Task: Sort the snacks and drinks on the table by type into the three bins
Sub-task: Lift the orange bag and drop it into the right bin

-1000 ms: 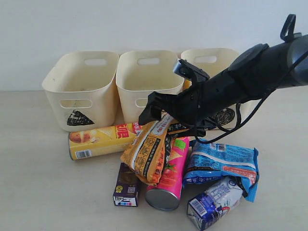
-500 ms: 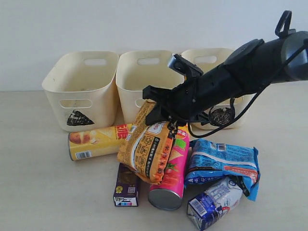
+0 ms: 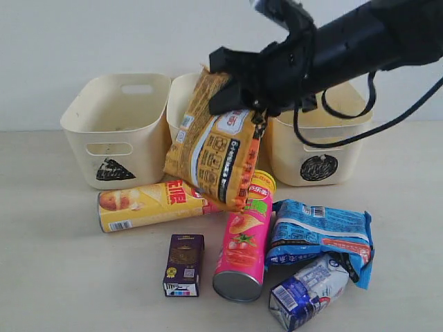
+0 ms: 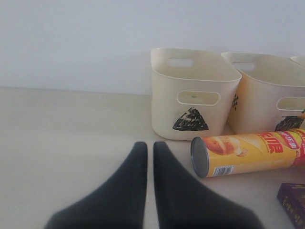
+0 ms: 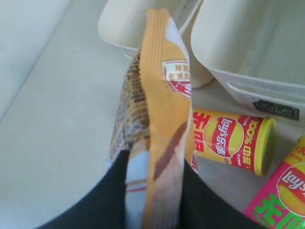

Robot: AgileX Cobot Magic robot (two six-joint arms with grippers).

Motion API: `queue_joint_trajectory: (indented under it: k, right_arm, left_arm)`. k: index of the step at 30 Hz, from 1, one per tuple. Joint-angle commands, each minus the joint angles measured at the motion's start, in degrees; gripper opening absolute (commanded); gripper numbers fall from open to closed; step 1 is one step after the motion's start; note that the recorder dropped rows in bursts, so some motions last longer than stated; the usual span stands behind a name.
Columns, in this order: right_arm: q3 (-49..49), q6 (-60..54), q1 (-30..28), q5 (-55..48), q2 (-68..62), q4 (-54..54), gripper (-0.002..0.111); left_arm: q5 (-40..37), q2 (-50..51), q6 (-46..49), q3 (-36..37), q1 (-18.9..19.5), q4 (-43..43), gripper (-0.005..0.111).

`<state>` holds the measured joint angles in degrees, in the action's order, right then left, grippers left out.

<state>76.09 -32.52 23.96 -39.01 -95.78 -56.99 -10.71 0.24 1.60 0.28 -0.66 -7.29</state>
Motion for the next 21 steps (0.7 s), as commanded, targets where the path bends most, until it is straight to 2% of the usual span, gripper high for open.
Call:
queue_joint_trajectory:
  k: [1,7,11,14,21]
  right_arm:
    - [0.63,1.14,-2.42,2.36,7.76,2.6,0.0]
    - [0.63,1.03,-13.25,12.94,11.05,3.26,0.0]
    - [0.63,-0.18,-14.27,28.25,8.38,3.36,0.0]
    - [0.63,-0.18,-14.27,34.97,5.53,3.36,0.0]
    - [8.69,-0.18,-14.27,36.35,-4.89,3.25,0.0]
  left_arm:
    - [0.34,-0.24,-0.5,-0.28,0.03,-0.38,0.004]
    - [0.34,-0.24,-0.5,-0.28,0.03,-0.38,0.004]
    - [0.34,-0.24,-0.5,-0.28,0.03,-0.38,0.004]
    - [0.34,-0.24,-0.5,-0.28,0.03,-0.38,0.004]
    - [0.34,-0.24,-0.5,-0.28,0.03,-0.38,0.004]
